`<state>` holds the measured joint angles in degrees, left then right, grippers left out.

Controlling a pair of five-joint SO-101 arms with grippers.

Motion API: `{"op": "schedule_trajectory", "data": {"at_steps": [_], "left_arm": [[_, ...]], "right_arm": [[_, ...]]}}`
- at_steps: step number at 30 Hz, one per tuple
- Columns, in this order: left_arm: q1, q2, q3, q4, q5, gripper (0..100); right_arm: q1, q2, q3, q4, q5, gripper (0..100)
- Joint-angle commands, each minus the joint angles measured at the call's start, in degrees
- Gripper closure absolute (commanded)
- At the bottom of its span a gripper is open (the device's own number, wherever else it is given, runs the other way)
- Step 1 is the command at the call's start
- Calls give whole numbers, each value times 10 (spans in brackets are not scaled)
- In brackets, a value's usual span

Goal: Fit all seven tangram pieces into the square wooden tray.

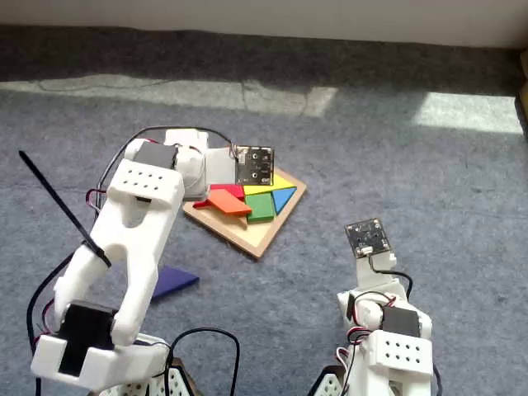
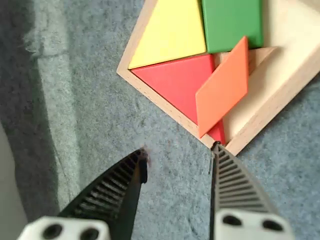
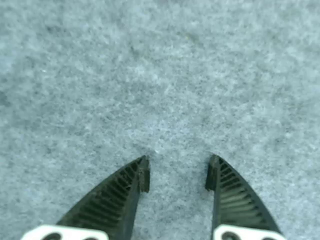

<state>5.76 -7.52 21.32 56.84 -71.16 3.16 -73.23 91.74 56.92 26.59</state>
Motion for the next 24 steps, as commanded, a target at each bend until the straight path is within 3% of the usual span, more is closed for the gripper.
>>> {"op": "schedule_trajectory", "data": {"at_steps": [1, 7, 12, 24], "left_arm": [[9, -15, -18, -33, 76, 787], [10, 63, -18, -125, 224, 787], [12, 102, -18, -151, 304, 787], [15, 73, 88, -150, 317, 787]], "right_arm": [[14, -1, 4, -15, 0, 814], [14, -1, 4, -15, 0, 814], [14, -1, 4, -15, 0, 814], [14, -1, 4, -15, 0, 814]]}}
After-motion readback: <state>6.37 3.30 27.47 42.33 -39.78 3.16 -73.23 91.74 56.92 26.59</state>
